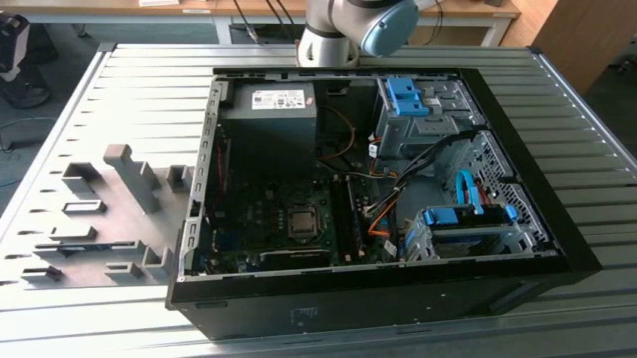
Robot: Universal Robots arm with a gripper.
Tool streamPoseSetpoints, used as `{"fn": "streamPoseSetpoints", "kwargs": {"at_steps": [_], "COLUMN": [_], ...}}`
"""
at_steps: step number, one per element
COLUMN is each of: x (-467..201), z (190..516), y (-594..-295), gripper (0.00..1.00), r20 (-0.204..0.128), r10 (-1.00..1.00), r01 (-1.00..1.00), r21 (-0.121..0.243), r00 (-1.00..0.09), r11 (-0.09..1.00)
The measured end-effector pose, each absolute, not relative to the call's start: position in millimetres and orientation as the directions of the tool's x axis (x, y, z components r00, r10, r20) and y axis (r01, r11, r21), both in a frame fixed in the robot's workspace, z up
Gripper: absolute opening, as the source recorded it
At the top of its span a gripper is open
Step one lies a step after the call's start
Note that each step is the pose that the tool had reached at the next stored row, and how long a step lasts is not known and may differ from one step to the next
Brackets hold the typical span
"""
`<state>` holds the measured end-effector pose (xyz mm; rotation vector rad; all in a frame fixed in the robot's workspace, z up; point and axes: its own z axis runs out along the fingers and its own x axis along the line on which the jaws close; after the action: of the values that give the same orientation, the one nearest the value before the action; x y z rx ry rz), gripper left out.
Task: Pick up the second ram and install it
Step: 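Reach for the second ram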
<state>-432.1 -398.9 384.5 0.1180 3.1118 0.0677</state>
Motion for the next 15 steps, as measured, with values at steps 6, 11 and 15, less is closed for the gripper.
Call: {"fn": "streamPoseSetpoints", "kwargs": {"at_steps": [6,11,15], "x": [-433,-433,-432], "z": [384,384,383], "y": [-399,-403,-413], "gripper": [0.11,0.11,0.11], "r20": [-0.025,-0.025,-0.025], "r10": [0.076,0.076,0.076], "r01": [0.075,0.075,0.075], "r21": [0.044,0.044,0.042], "r00": [-0.997,-0.997,-0.997], "r11": [0.996,0.996,0.996]}}
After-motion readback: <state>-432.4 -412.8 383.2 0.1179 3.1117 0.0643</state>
